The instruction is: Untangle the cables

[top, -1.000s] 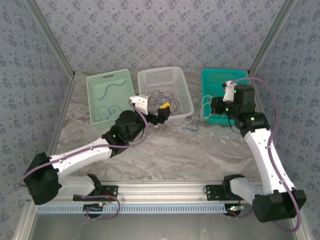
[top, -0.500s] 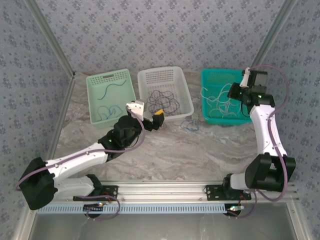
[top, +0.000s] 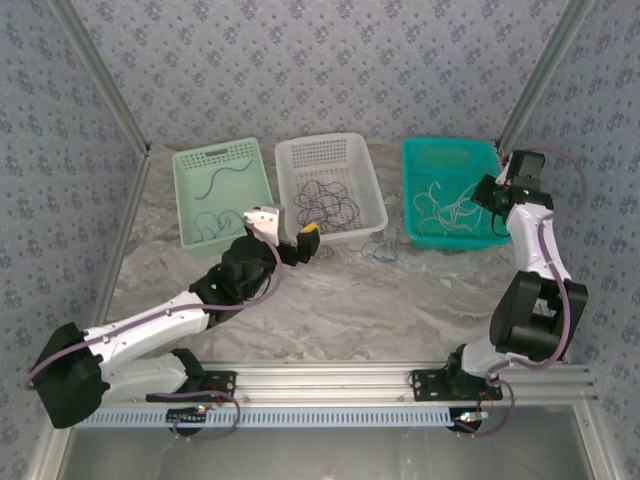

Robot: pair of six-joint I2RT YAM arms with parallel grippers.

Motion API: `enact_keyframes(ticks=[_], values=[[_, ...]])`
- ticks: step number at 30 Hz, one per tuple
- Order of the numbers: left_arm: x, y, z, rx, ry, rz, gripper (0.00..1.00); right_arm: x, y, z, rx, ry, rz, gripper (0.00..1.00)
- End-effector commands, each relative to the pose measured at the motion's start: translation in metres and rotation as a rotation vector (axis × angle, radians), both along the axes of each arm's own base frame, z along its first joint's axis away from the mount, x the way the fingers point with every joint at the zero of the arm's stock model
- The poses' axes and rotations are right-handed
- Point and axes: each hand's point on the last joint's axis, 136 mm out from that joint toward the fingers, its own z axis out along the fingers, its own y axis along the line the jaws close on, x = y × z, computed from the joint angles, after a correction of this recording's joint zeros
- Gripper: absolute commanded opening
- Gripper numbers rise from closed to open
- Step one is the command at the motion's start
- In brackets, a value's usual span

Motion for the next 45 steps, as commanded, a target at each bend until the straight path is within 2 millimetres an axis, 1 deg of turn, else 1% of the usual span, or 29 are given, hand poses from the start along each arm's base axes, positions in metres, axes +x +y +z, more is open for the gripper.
enact_keyframes(ticks=[1, 2, 3, 4, 5, 8, 10, 12, 13, 14, 15, 17, 20, 23, 26, 28, 31, 34, 37, 39, 40, 45], values=[[0.0, 0.006, 0.003, -0.025, -0.001, 0.019, 0.99, -0.001, 0.0, -0.019, 0.02, 0.098, -0.011, 0.55], [0.0, 0.006, 0.002, -0.023, 0.003, 0.016, 1.0, 0.0, 0.001, -0.02, 0.018, 0.102, -0.007, 0.65], [0.0, 0.006, 0.0, -0.02, 0.009, 0.016, 1.0, 0.001, 0.007, -0.019, 0.017, 0.089, 0.012, 0.7], [-0.001, 0.006, -0.001, -0.017, 0.014, 0.016, 0.99, 0.002, 0.014, -0.014, 0.009, 0.067, 0.036, 0.72], [-0.001, 0.007, -0.003, -0.015, 0.018, 0.019, 0.99, 0.002, 0.02, -0.007, -0.006, 0.047, 0.055, 0.72], [-0.002, 0.009, -0.009, -0.012, 0.032, 0.025, 0.99, 0.0, 0.048, 0.015, -0.063, -0.008, 0.126, 0.73], [-0.002, 0.011, -0.015, -0.003, 0.045, 0.029, 0.99, -0.005, 0.077, 0.026, -0.083, -0.032, 0.208, 0.73], [-0.003, 0.013, -0.02, 0.008, 0.061, 0.037, 0.99, -0.014, 0.102, 0.033, -0.12, -0.036, 0.262, 0.72], [-0.003, 0.014, -0.024, 0.013, 0.069, 0.039, 1.0, -0.021, 0.117, 0.032, -0.128, -0.04, 0.3, 0.71], [-0.004, 0.015, -0.026, 0.016, 0.072, 0.042, 0.99, -0.025, 0.13, 0.036, -0.135, -0.055, 0.337, 0.71], [-0.005, 0.017, -0.028, 0.019, 0.076, 0.045, 1.0, -0.038, 0.144, 0.022, -0.145, -0.027, 0.374, 0.7], [-0.006, 0.022, -0.033, 0.027, 0.084, 0.057, 0.99, -0.055, 0.171, 0.016, -0.167, -0.032, 0.474, 0.68], [-0.009, 0.032, -0.038, 0.034, 0.093, 0.085, 0.99, -0.081, 0.198, -0.003, -0.225, -0.006, 0.59, 0.64], [-0.012, 0.044, -0.041, 0.029, 0.094, 0.114, 0.99, -0.103, 0.212, -0.031, -0.27, 0.063, 0.647, 0.58], [-0.015, 0.055, -0.043, 0.016, 0.097, 0.138, 0.99, -0.119, 0.218, -0.063, -0.316, 0.149, 0.645, 0.59], [-0.017, 0.059, -0.045, 0.01, 0.103, 0.143, 0.99, -0.127, 0.228, -0.08, -0.357, 0.18, 0.67, 0.6], [-0.018, 0.062, -0.046, 0.003, 0.105, 0.146, 0.99, -0.132, 0.239, -0.102, -0.421, 0.231, 0.703, 0.62], [-0.019, 0.063, -0.047, 0.007, 0.108, 0.144, 1.0, -0.126, 0.247, -0.115, -0.495, 0.287, 0.726, 0.65], [-0.021, 0.062, -0.047, 0.005, 0.11, 0.13, 1.0, -0.122, 0.245, -0.128, -0.577, 0.382, 0.725, 0.66], [-0.022, 0.063, -0.049, 0.004, 0.111, 0.13, 0.99, -0.123, 0.24, -0.134, -0.652, 0.428, 0.715, 0.66], [-0.023, 0.064, -0.049, 0.001, 0.11, 0.132, 1.0, -0.121, 0.241, -0.135, -0.663, 0.436, 0.713, 0.66], [-0.025, 0.068, -0.05, -0.007, 0.106, 0.135, 0.99, -0.116, 0.249, -0.142, -0.654, 0.426, 0.727, 0.68]])
